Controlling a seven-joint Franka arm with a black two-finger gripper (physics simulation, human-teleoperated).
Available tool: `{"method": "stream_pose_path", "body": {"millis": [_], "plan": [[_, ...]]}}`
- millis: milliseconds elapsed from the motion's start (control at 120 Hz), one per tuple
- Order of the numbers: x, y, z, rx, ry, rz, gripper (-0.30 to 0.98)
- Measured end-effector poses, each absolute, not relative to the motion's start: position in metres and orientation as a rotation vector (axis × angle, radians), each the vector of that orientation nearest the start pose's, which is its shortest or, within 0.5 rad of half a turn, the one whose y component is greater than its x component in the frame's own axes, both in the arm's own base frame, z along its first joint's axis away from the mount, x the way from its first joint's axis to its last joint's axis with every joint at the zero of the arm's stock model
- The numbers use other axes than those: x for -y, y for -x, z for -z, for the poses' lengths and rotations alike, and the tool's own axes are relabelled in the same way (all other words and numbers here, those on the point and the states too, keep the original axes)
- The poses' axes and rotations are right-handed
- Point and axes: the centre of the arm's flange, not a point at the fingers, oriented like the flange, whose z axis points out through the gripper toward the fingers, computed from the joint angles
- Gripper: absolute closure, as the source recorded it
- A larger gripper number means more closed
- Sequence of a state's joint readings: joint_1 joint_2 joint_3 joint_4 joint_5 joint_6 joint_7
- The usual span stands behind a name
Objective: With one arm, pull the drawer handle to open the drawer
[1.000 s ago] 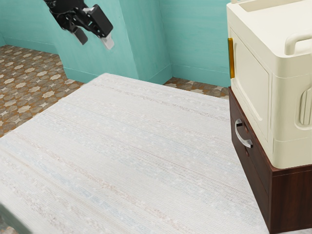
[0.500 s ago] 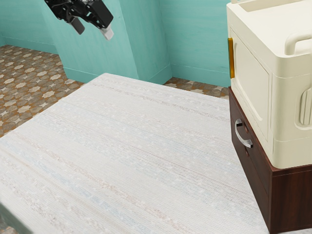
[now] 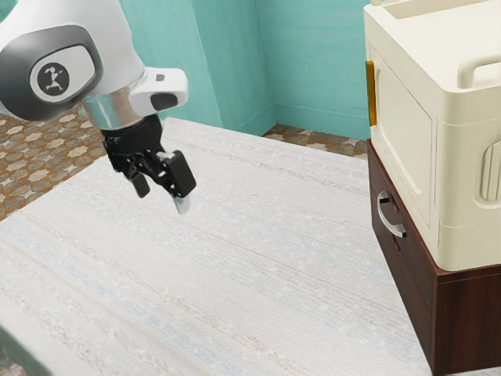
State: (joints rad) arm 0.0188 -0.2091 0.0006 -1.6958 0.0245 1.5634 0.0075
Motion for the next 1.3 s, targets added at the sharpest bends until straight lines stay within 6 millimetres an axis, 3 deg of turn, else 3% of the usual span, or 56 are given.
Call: {"method": "stream_pose_path", "body": {"millis": [142,217,342,433,633,750,992,1300], "plan": [[-0.008,-0.477,-0.677,0.104,3.171,0.144,0.0],[0.007,-0.471,-0.68,0.127,3.193,0.143,0.0],[0.019,-0.446,-0.673,0.201,3.225,0.158,0.0],[0.023,-0.438,-0.675,0.32,3.247,0.189,0.0],[0.021,-0.435,-0.657,0.721,3.269,0.207,0.0],[0.022,-0.445,-0.654,0.913,3.27,0.262,0.0],[0.034,-0.489,-0.656,1.132,3.264,0.324,0.0],[0.059,-0.532,-0.645,1.27,3.274,0.262,0.0]]}}
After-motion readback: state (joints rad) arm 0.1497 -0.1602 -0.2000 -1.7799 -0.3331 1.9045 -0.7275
